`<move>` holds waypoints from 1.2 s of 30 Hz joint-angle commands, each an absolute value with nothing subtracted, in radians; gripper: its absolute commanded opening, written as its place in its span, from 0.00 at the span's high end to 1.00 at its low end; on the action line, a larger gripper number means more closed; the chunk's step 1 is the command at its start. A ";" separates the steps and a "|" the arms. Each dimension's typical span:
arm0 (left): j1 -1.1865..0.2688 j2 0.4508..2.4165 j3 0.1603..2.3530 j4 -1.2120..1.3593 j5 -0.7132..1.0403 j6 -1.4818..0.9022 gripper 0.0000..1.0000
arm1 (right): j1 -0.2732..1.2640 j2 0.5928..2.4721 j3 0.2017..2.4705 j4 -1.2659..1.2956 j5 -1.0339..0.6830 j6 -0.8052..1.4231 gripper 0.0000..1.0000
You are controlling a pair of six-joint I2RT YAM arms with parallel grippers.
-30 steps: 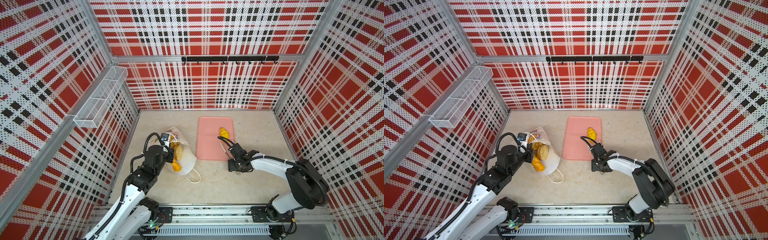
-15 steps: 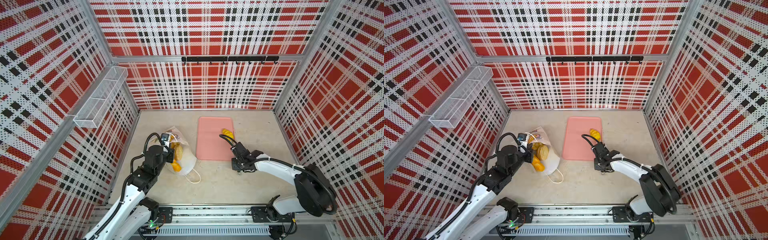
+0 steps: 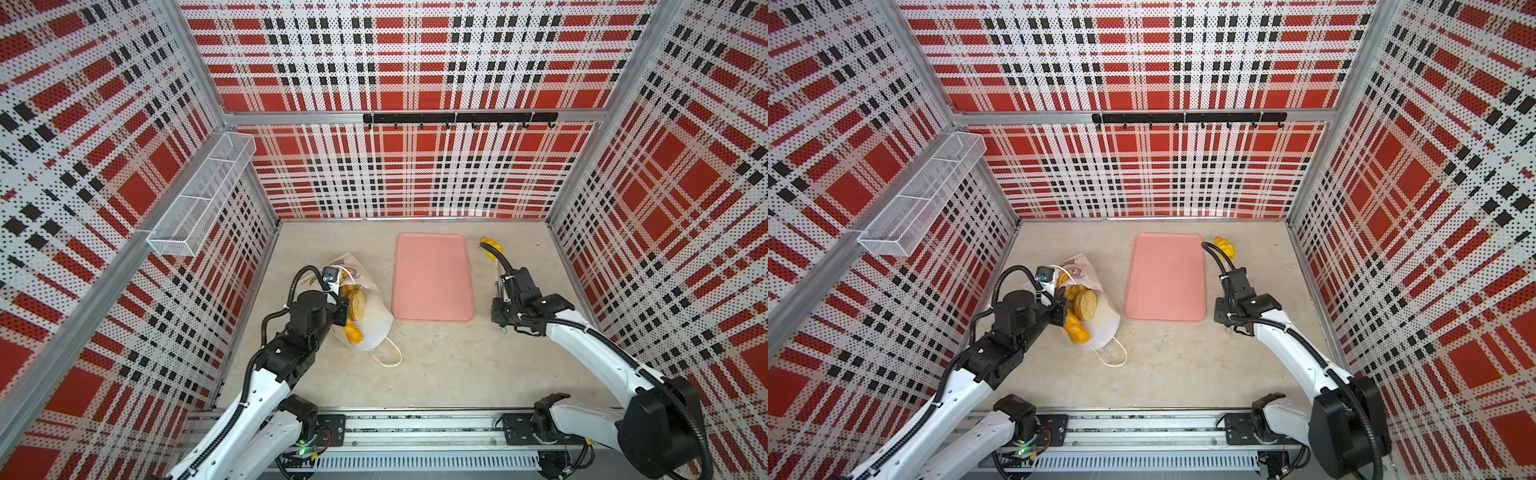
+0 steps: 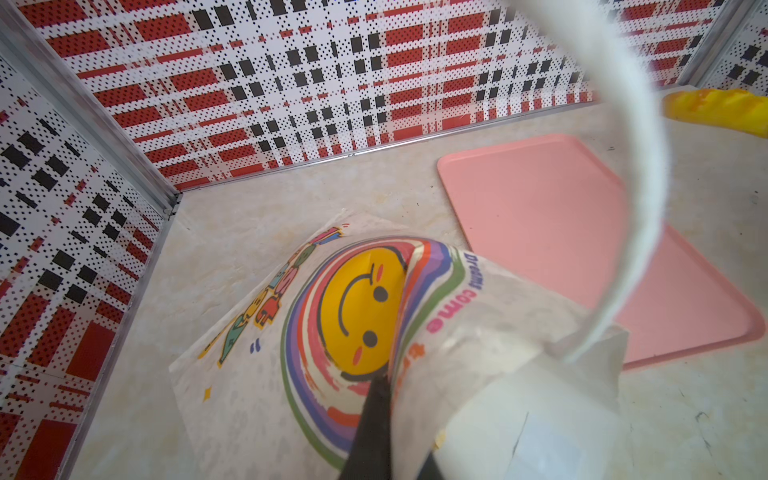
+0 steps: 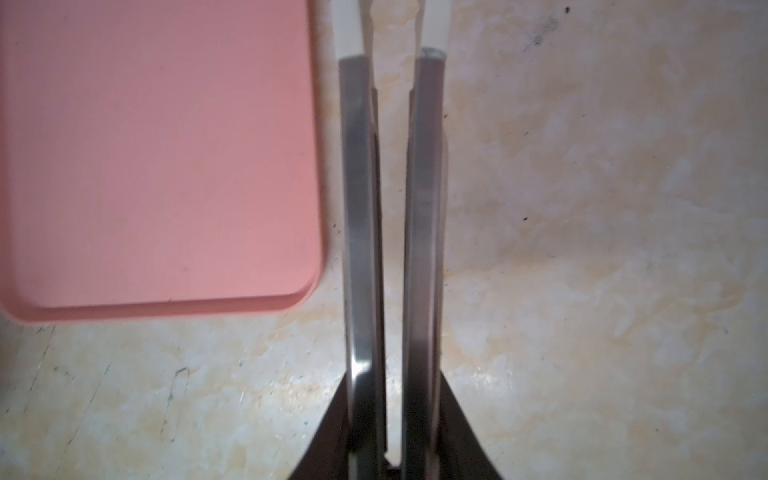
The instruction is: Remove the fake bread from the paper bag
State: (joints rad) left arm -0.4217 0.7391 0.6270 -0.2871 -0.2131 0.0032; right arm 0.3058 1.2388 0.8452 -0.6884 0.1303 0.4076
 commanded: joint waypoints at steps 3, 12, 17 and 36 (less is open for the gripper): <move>-0.431 0.730 0.629 -0.256 -0.198 -0.010 1.00 | 0.215 1.432 0.902 -0.533 0.084 0.274 0.79; -0.434 0.740 0.629 -0.255 -0.196 -0.008 1.00 | 0.184 1.650 0.994 -0.492 0.140 0.243 0.45; -0.433 0.742 0.629 -0.255 -0.193 -0.009 1.00 | 0.185 1.606 0.951 -0.491 0.161 0.274 0.27; -0.441 0.746 0.630 -0.259 -0.201 -0.003 1.00 | 0.184 1.681 0.905 -0.422 0.059 0.328 0.23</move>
State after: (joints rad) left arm -0.4294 0.7521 0.6270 -0.2871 -0.2070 0.0040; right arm 0.1879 1.6516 0.8948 -0.4232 0.0822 0.3080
